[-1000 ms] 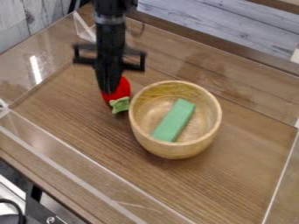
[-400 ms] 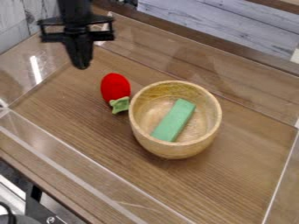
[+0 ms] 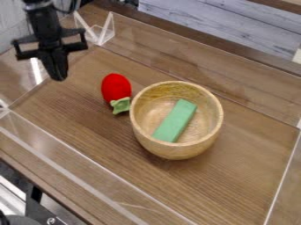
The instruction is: Move the red object to the left side of the table
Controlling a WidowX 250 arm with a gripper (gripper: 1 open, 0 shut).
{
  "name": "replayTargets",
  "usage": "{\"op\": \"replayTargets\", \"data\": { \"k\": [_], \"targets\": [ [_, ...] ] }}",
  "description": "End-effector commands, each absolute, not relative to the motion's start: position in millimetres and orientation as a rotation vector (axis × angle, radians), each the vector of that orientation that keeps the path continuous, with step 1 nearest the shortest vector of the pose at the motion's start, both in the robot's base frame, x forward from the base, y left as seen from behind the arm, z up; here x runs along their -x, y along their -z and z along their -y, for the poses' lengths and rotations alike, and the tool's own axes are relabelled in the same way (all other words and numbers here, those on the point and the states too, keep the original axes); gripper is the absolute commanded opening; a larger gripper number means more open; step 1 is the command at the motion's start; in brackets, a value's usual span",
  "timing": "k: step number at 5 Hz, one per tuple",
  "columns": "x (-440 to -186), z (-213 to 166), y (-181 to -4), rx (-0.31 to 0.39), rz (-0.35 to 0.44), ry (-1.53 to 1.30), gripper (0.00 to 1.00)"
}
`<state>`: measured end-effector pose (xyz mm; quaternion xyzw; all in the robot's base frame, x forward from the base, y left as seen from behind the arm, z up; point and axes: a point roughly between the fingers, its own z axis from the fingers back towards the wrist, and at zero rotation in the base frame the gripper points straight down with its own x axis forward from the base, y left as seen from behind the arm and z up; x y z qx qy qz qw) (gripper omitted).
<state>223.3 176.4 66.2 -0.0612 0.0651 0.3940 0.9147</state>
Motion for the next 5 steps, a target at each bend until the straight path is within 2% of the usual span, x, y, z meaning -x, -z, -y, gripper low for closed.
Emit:
{"op": "replayTargets", "data": {
  "k": [1,2,3,4,5],
  "targets": [
    [-234.3,-198.8,-62.0,0.112,-0.067,-0.882,0.0],
    [-235.5,-206.8,-44.2,0.112,-0.082,-0.862,0.0],
    [-237.1,-212.5,-34.0,0.112,-0.093,-0.833,1.0],
    [-241.4,-212.6,-32.7,0.123,-0.103,-0.806,1.0],
    [-246.7,-210.4,-38.8,0.17,-0.106,-0.773,1.0]
  ]
}}
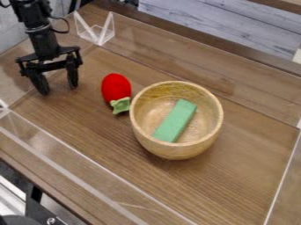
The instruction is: Move the red object to the left side of the table
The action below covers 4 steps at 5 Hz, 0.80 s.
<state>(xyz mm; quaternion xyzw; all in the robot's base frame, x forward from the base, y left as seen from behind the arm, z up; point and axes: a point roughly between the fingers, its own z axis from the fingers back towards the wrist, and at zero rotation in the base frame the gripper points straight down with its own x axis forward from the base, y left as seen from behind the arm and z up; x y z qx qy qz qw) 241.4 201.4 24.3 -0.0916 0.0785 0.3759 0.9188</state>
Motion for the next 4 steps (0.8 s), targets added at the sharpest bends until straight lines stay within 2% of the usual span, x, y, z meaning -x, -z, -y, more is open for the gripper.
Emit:
{"op": "replayTargets", "data": {
  "k": [1,2,4],
  "targets": [
    [-242.3,-208.5,-35.0,0.208,-0.103,-0.809,1.0],
    [-238.0,-207.2,-31.1,0.239,-0.097,-0.845,1.0],
    [-247.2,-205.5,-45.2,0.258,-0.08,-0.803,1.0]
  ]
}}
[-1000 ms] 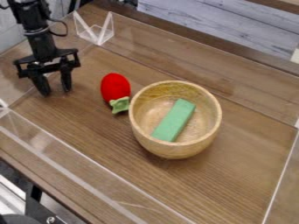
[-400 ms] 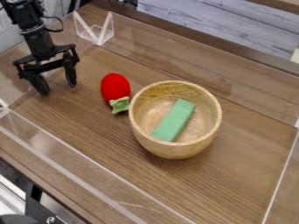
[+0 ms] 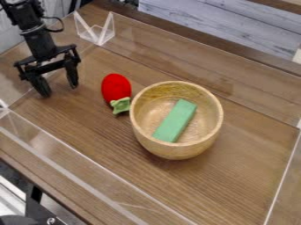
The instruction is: Move the red object to the left side of the table
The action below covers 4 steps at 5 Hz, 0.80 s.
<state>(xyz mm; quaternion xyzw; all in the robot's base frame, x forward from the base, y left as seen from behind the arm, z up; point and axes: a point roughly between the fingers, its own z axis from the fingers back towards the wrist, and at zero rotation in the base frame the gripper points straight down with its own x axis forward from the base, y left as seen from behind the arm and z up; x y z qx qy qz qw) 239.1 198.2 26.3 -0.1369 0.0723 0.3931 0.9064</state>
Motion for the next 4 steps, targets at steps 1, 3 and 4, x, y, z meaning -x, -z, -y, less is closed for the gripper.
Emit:
{"op": "replayTargets", "data": {
  "k": [1,3,4],
  "targets": [
    [-248.4,-215.9,-44.9,0.271,-0.068,-0.79,1.0],
    [-250.7,-219.1,-47.2,0.285,-0.062,-0.719,1.0],
    [-250.7,-219.1,-52.6,0.286,-0.065,-0.659,1.0]
  ]
}}
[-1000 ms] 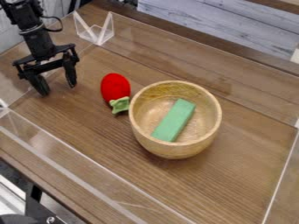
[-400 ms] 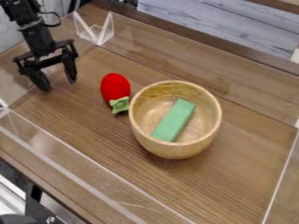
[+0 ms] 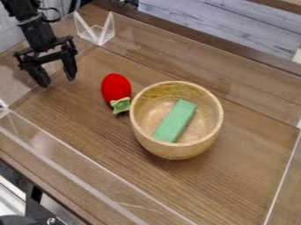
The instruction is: Move the red object to the left side of the table
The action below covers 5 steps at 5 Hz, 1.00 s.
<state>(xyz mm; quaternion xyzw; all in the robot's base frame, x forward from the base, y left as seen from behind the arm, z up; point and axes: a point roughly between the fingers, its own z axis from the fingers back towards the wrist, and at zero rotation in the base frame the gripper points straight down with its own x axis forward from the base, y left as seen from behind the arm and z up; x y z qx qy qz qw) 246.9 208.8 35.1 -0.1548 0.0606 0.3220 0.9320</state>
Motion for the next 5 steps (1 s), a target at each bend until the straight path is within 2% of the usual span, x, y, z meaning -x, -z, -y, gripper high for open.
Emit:
{"op": "replayTargets", "data": {
  "k": [1,3,4,5],
  "targets": [
    [-251.4,-215.4,-45.3,0.29,-0.056,-0.689,1.0],
    [-250.7,-209.7,-33.3,0.299,-0.038,-0.757,1.0],
    [-254.8,-206.3,-54.7,0.301,-0.03,-0.743,1.0],
    [-253.4,-205.7,-68.3,0.305,-0.016,-0.735,1.0]
  ]
}}
